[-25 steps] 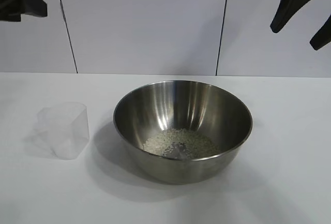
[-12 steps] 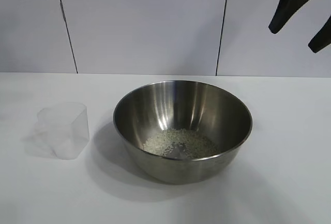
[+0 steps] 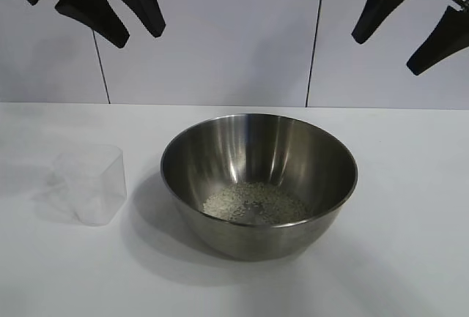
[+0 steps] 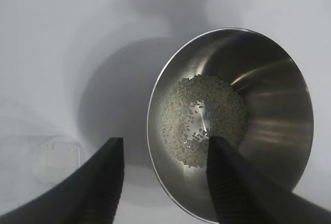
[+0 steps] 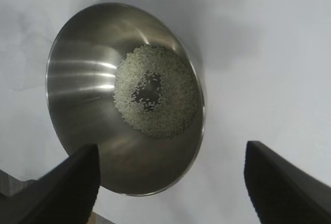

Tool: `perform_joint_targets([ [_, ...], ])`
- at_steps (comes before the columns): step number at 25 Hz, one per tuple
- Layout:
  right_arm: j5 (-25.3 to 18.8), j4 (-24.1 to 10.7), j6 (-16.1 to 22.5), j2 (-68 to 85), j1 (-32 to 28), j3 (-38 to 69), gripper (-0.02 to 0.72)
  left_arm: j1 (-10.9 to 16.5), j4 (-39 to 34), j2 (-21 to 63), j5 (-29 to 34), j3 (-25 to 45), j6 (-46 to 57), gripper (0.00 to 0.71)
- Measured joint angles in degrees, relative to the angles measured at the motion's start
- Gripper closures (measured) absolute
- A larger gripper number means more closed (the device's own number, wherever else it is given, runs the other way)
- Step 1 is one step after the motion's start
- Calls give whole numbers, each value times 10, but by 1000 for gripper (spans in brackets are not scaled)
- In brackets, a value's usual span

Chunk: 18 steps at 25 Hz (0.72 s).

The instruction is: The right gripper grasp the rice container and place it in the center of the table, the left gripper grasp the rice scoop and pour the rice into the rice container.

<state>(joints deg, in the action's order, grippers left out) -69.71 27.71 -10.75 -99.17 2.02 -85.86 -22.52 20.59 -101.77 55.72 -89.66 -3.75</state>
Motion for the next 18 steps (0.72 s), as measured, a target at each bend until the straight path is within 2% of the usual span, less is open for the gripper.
perform_joint_targets([
  [3, 0, 3, 0, 0, 5, 0, 167, 0, 9, 0, -1, 0, 0, 235],
  [5, 0, 2, 0, 0, 5, 0, 167, 0, 13, 0, -4, 0, 4, 220],
  [18, 5, 2, 0, 0, 5, 0, 167, 0, 37, -8, -3, -1, 21, 210],
])
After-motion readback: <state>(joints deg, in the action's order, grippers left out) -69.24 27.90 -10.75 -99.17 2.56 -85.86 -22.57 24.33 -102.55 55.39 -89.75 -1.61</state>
